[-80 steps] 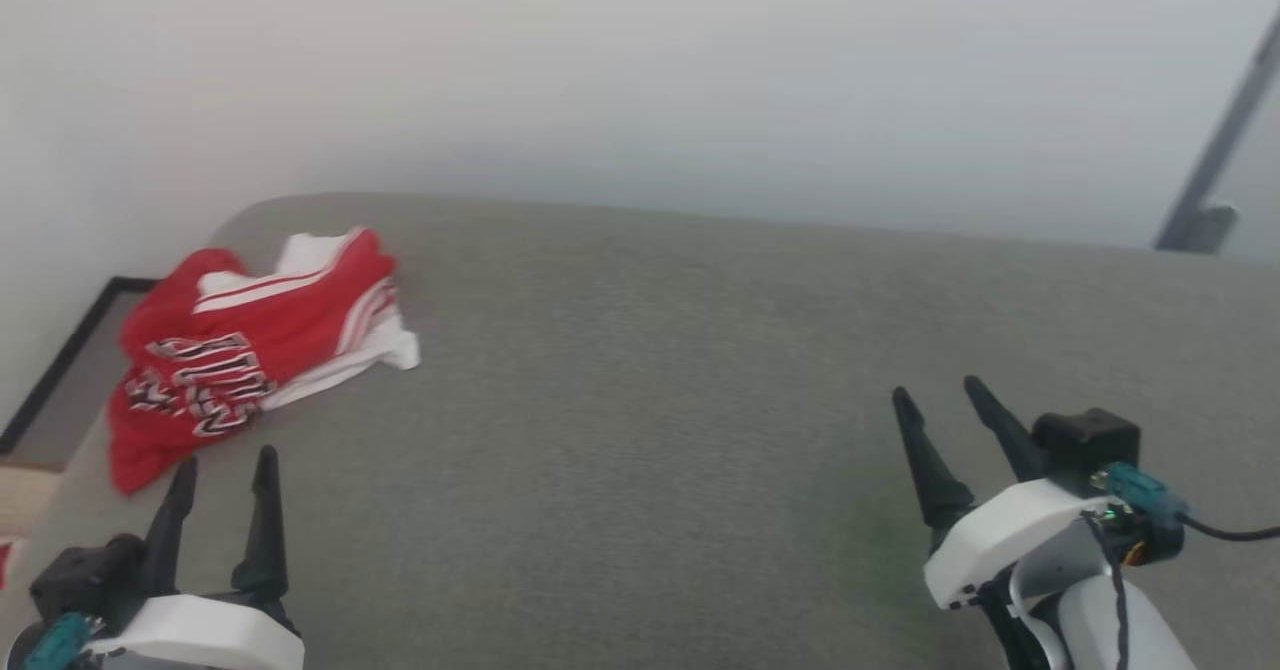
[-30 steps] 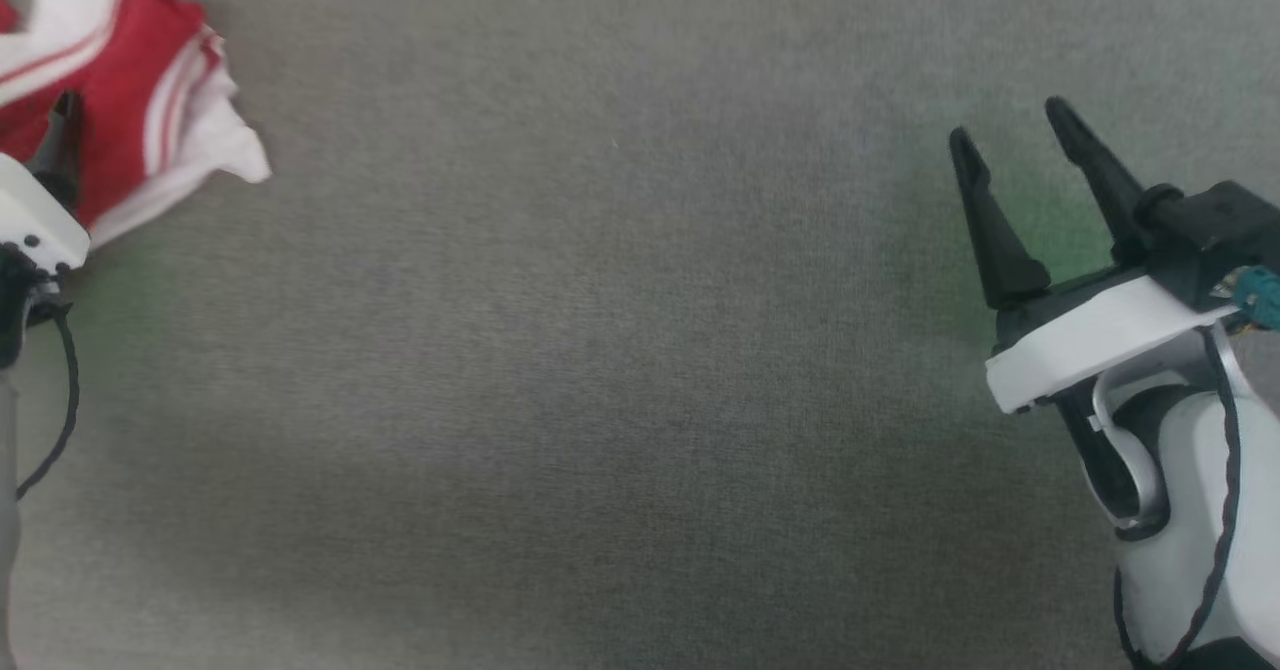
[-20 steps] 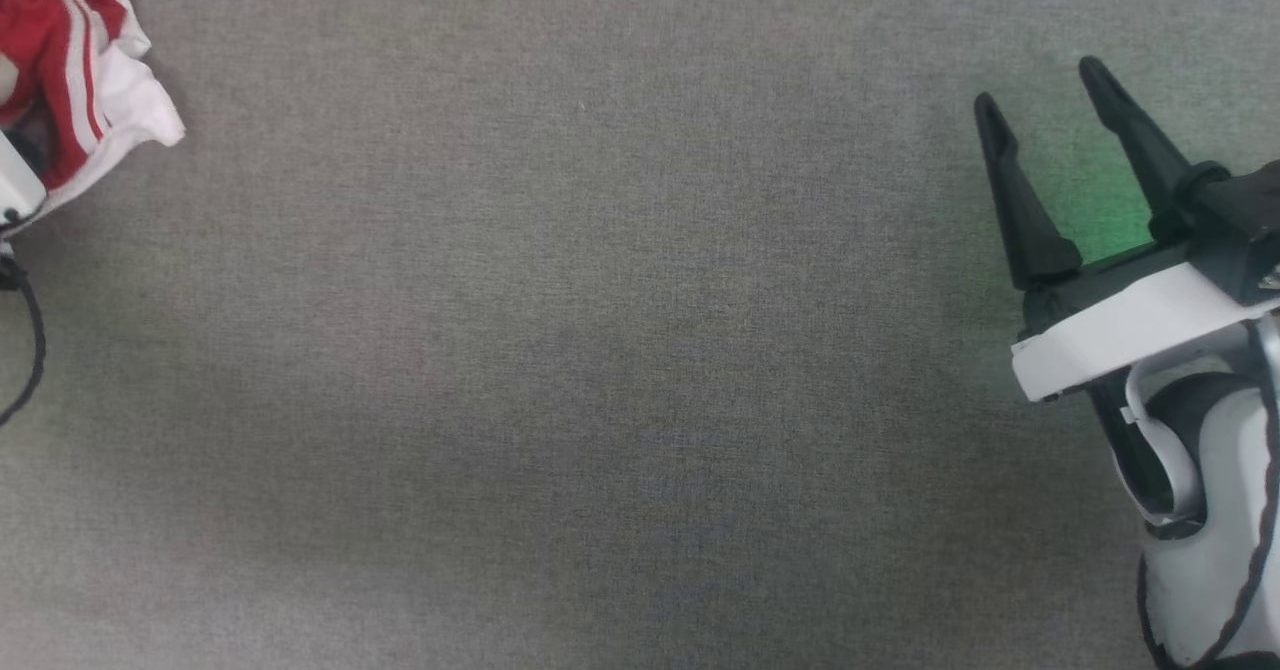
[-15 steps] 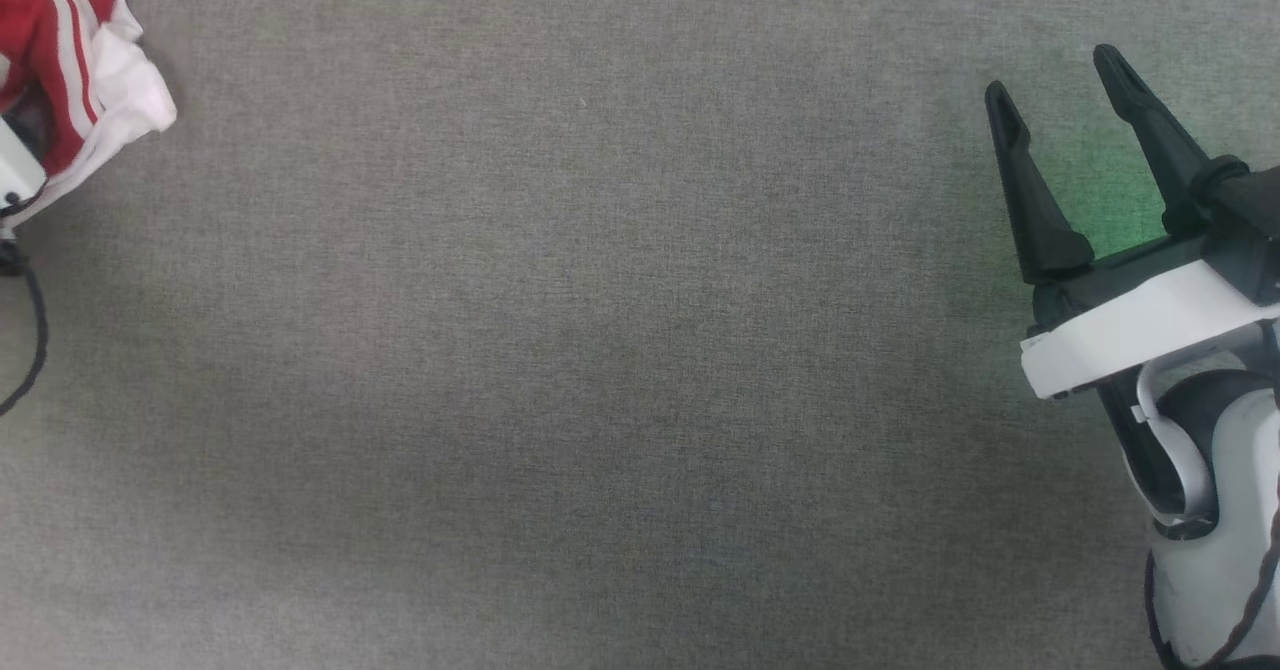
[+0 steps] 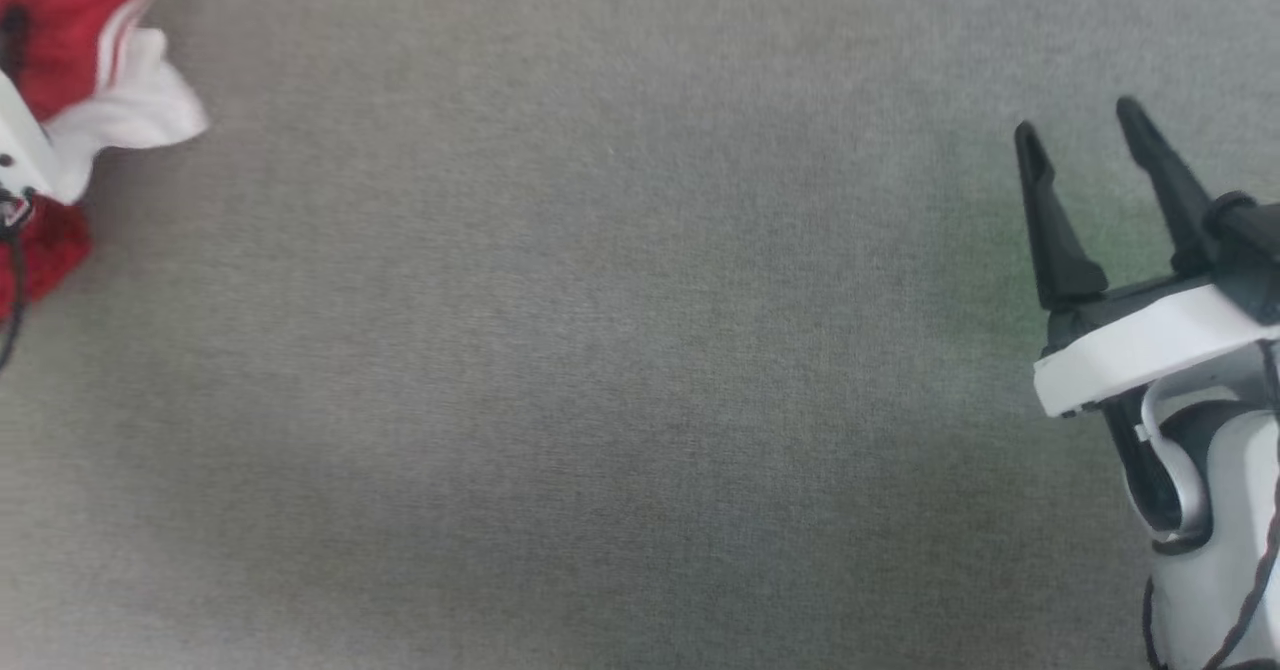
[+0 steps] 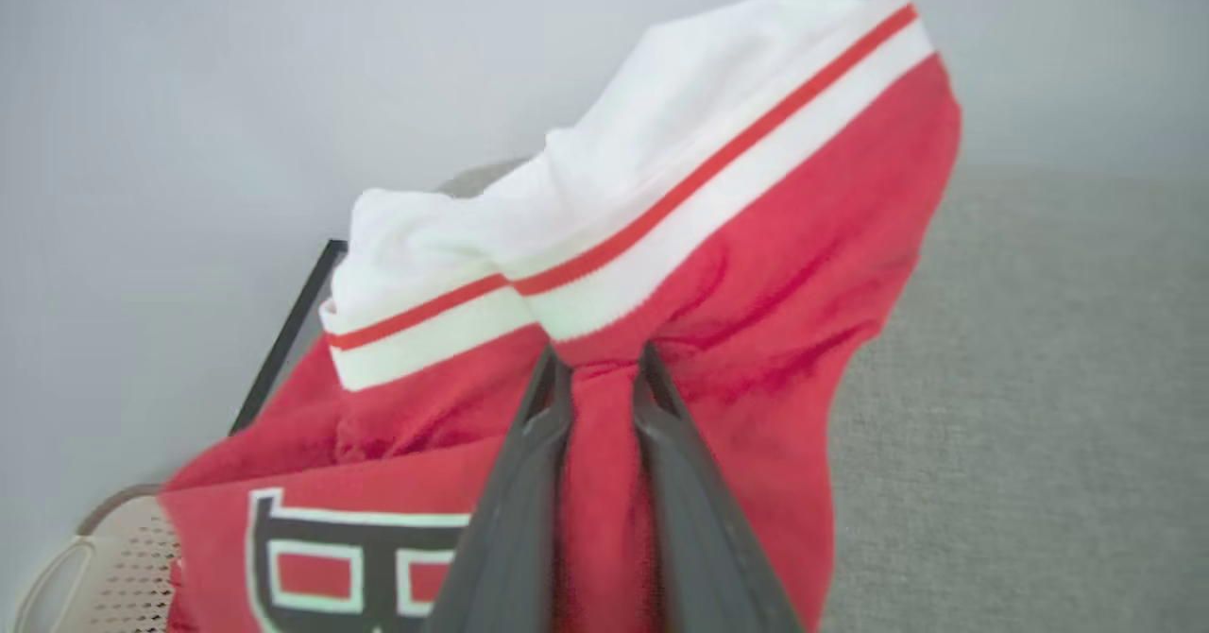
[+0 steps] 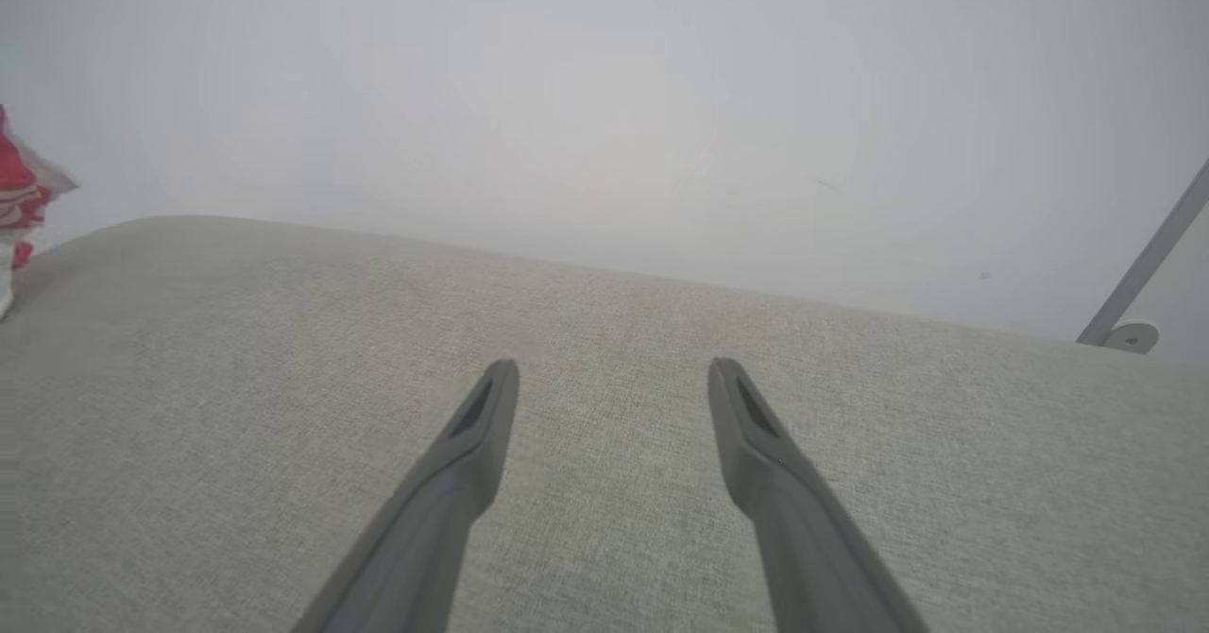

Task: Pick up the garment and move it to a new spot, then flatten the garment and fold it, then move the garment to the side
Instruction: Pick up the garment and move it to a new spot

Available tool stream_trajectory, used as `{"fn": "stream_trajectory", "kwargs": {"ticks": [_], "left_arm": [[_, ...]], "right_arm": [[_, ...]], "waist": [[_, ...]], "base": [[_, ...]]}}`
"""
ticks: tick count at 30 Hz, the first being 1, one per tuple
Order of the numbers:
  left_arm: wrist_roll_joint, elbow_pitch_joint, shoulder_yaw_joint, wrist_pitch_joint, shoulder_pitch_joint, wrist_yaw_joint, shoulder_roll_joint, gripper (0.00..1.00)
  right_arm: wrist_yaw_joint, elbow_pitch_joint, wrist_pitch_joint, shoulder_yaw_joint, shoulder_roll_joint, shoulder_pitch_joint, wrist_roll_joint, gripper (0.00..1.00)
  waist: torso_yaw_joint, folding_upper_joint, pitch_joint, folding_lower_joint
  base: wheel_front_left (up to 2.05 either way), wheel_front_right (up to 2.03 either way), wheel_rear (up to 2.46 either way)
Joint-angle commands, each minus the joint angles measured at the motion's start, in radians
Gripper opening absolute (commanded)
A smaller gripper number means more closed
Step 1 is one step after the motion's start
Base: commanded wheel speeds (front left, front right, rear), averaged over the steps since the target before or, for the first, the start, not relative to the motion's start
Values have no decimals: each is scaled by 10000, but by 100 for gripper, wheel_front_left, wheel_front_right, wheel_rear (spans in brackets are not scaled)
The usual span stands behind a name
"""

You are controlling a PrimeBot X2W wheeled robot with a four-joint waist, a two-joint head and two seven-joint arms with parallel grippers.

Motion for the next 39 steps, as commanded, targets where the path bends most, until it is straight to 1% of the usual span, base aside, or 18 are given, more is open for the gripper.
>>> {"fn": "stream_trajectory", "kwargs": {"ticks": [1,4,7,8,13,16,20,24,29,32,35,36,39], "left_arm": [[-104,-215,-129,-102,13,-16,127,0],[-214,-836,-499,-186,-2,-14,471,0],[-331,-1460,-775,-51,4,-14,835,0],[-331,-1460,-775,-51,4,-14,835,0],[-566,-2839,-1116,466,202,-14,1384,0],[-700,-3788,-1135,909,375,38,1674,0],[-848,-5422,-1113,1482,862,385,1963,0],[-942,-7345,-1060,2051,1461,920,2240,0],[-921,-9662,-1125,2821,2130,1637,2537,0],[-854,-10775,-1253,3269,2383,1968,2642,0],[-794,-11607,-1432,3671,2512,2167,2661,0],[-808,-11826,-1534,3793,2532,2222,2589,0],[-777,-12284,-1846,4133,2615,2276,2470,0]], "right_arm": [[1,97,-132,-42,48,103,48,100],[1,340,-264,-105,128,245,108,100],[1,543,-370,-146,169,338,150,100],[1,543,-370,-146,169,338,150,100],[1,742,-521,-202,262,485,232,100],[1,830,-619,-354,349,608,273,100],[1,889,-757,-618,442,713,305,100],[1,927,-834,-796,470,809,313,100],[1,974,-940,-965,532,899,317,100],[1,1026,-1034,-1028,612,926,319,100],[1,1072,-1122,-1030,730,935,317,100],[1,1103,-1147,-1074,750,935,340,100],[1,1210,-1275,-1042,820,897,367,100]], "waist": [[128,0,-533,0],[189,0,-981,0],[227,0,-1391,0],[227,0,-1391,0],[255,0,-1959,0],[235,0,-2213,0],[97,0,-2448,0],[-213,0,-2586,0],[-820,0,-2628,0],[-1282,0,-2605,0],[-1791,0,-2534,0],[-1938,0,-2504,0],[-2434,0,-2390,0]], "base": [[0,0,0],[0,0,0],[0,0,0],[0,0,0],[0,0,0],[0,0,0],[0,0,0],[0,0,0],[0,0,0],[0,0,0],[0,0,0],[0,0,0],[0,0,0]]}}
